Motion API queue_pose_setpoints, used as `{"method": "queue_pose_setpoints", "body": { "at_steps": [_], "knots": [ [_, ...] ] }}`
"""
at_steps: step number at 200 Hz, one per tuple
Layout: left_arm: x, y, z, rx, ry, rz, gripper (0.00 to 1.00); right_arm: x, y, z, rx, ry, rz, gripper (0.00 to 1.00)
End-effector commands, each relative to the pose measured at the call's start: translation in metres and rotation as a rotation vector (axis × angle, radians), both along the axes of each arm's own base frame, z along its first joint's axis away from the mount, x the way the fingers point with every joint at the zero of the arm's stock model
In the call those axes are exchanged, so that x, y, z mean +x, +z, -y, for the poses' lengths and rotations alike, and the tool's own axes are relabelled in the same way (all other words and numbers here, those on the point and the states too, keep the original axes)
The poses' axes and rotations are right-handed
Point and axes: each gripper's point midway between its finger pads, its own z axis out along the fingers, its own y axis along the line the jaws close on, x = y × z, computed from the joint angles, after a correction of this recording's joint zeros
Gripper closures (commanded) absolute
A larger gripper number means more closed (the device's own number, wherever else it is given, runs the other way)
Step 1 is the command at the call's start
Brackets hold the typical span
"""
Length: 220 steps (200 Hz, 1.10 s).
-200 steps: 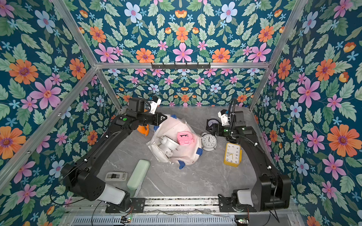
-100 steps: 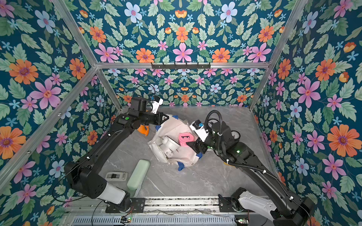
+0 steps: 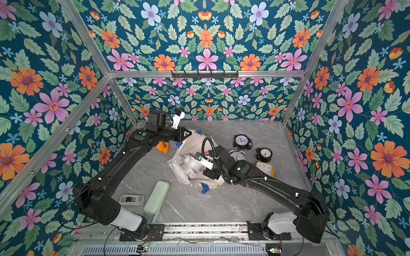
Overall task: Take the alarm clock out of the canvas bag
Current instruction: Pick up the alarm from the canvas bag.
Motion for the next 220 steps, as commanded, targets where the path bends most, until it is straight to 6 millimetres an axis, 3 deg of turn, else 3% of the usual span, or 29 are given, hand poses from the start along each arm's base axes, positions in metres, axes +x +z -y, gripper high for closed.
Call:
{"method": "queue_pose_setpoints", "body": {
  "at_steps": [1,36,104,147,220],
  "knots": [
    [0.005,0.026,0.005,-0.056,-0.013,0.091,1.0,0.019,-0.005,0.002,-0.079,-0.018,0.1,0.29],
    [0.005,0.025,0.007,-0.058,-0.018,0.086,1.0,0.026,-0.032,-0.001,-0.147,0.014,0.131,0.31],
    [0.005,0.025,0.005,-0.053,-0.009,0.088,1.0,0.046,-0.062,0.003,-0.319,0.045,0.161,0.29],
    [0.004,0.024,0.006,-0.055,-0.016,0.084,1.0,0.064,-0.063,0.008,-0.357,0.015,0.189,0.33],
    [0.004,0.024,0.005,-0.052,-0.014,0.088,1.0,0.075,-0.076,0.014,-0.419,-0.001,0.195,0.37]
  ]
}}
